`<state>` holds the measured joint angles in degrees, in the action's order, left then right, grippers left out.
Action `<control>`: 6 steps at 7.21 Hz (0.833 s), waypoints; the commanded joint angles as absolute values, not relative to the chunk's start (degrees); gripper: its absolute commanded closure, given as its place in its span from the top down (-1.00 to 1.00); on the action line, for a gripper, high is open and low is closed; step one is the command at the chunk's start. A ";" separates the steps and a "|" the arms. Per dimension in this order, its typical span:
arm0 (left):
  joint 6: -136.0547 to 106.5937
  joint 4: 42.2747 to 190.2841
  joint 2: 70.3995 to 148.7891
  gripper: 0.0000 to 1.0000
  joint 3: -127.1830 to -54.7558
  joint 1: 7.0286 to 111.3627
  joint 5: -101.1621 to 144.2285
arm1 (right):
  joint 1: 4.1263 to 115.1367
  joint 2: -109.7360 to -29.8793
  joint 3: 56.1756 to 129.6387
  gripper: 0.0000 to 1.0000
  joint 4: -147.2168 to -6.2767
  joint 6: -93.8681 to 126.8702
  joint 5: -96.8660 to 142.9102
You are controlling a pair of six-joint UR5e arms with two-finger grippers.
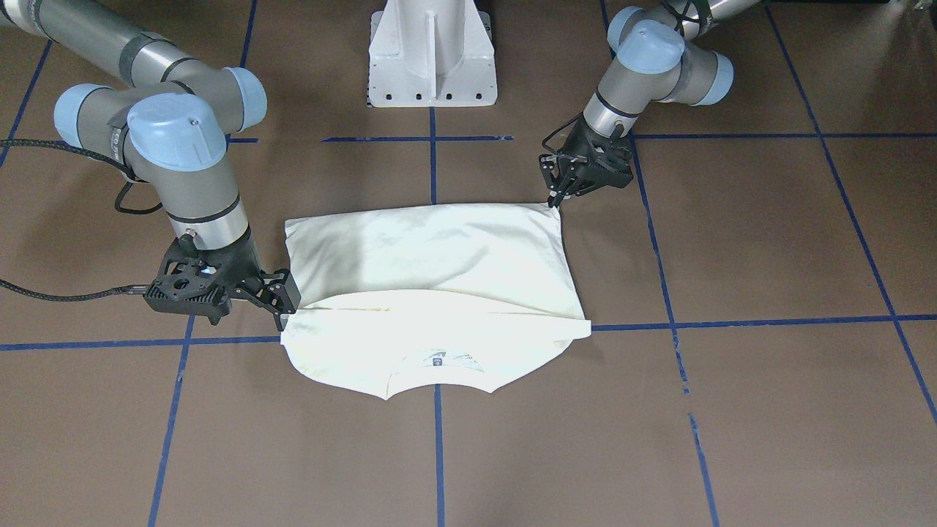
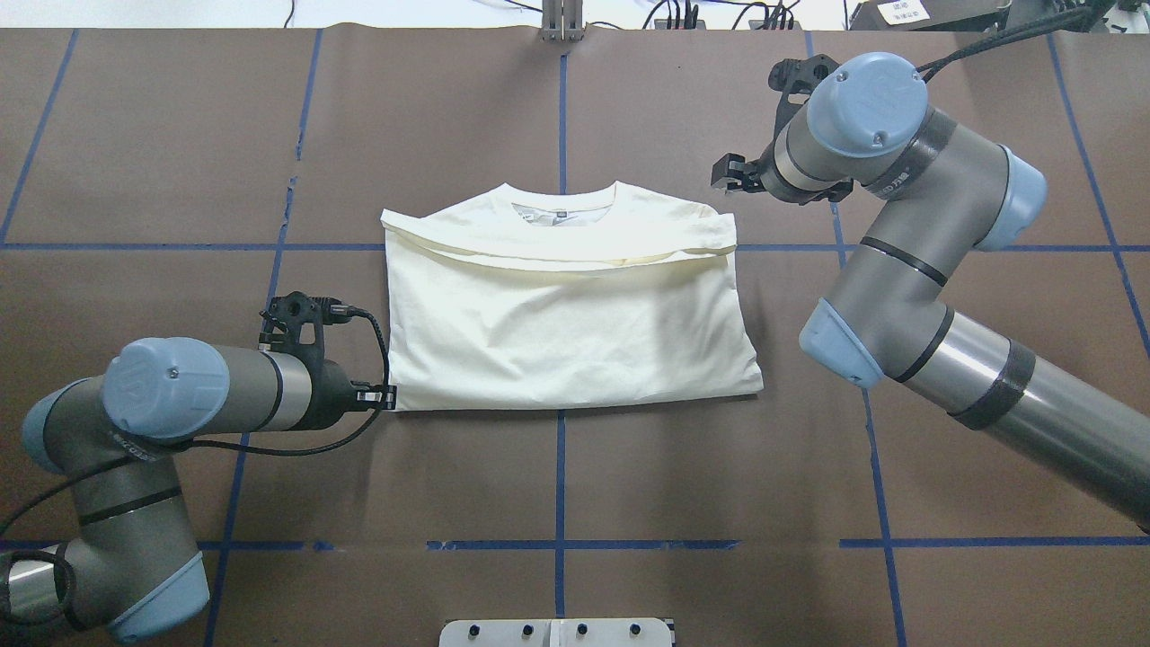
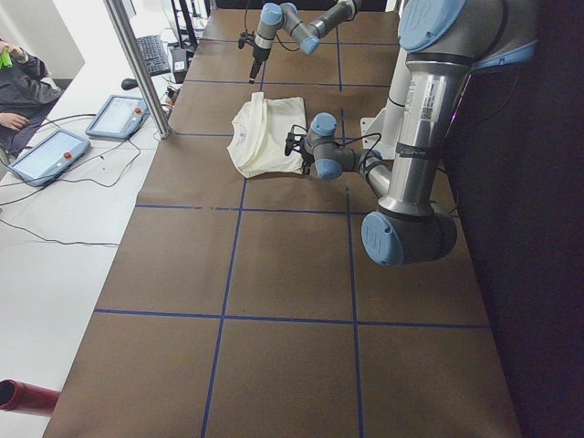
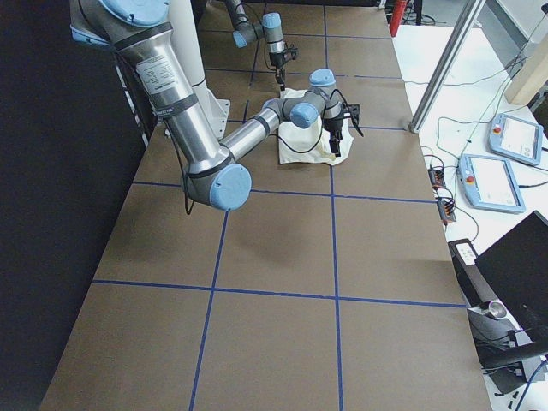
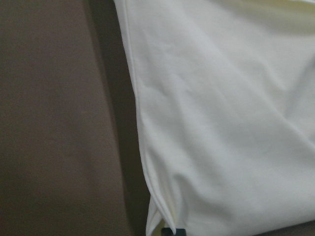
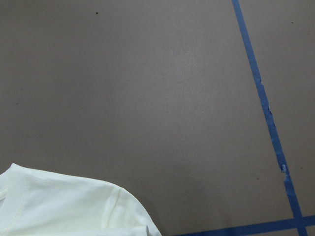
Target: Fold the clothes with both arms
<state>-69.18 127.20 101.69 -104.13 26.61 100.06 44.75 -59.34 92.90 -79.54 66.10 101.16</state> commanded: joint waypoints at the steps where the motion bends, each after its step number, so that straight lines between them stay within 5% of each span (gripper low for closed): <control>1: -58.94 125.52 101.16 -1.00 -102.32 33.70 100.19 | 44.74 -59.24 92.90 1.00 -79.54 66.27 101.16; 3: -48.30 123.58 105.00 -1.00 -95.84 42.76 100.28 | 44.74 -59.15 92.99 1.00 -79.54 66.97 101.08; 6: -45.11 124.54 131.14 -1.00 -62.16 50.60 99.93 | 44.82 -59.41 94.65 1.00 -79.63 67.15 101.07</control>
